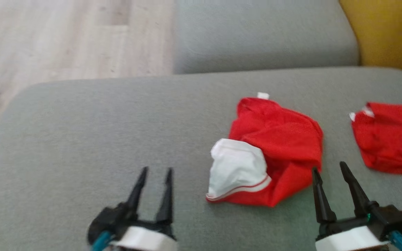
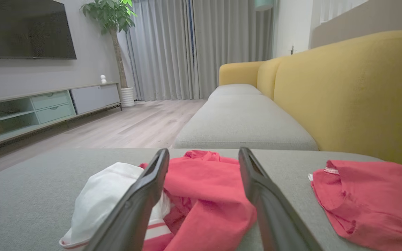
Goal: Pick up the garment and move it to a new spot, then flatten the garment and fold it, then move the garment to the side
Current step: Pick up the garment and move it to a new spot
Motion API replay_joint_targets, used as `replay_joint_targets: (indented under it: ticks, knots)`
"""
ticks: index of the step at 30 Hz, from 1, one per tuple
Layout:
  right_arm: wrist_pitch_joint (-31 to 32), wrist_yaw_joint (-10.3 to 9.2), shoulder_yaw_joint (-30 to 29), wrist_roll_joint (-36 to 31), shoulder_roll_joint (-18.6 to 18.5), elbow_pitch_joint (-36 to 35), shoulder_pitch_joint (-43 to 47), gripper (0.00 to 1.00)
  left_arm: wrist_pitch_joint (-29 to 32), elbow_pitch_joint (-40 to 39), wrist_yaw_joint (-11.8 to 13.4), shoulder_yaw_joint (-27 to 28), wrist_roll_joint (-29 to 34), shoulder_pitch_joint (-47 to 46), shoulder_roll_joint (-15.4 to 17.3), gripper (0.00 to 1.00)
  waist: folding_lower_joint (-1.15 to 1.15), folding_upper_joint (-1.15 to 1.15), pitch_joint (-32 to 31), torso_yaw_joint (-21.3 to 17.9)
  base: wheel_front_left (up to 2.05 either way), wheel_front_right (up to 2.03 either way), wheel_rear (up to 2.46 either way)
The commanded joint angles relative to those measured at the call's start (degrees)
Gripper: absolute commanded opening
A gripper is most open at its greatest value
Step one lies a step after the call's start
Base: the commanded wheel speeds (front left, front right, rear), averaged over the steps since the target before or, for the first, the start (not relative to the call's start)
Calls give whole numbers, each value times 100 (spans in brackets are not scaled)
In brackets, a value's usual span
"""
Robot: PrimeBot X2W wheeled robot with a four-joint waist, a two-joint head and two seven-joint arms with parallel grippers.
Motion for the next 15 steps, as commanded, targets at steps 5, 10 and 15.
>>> replay_joint_targets:
  ticks: [5, 10, 15]
  knots:
    - [-62, -4, 2, 15, -29, -116, 83, 100, -55, -637, -169, 832, 176, 462, 4, 100, 1, 0, -407, 406, 0, 0, 0]
    - [-62, -4, -11, 161, -26, -124, 338, 100, -55, -920, -129, 1257, 840, 1054, 55, 100, 1, 0, -538, 498, 0, 0, 0]
    - [-62, -4, 40, 243, -25, -26, 559, 100, -55, -883, -230, 1399, 1195, 1484, -33, 100, 1, 0, -595, 502, 0, 0, 0]
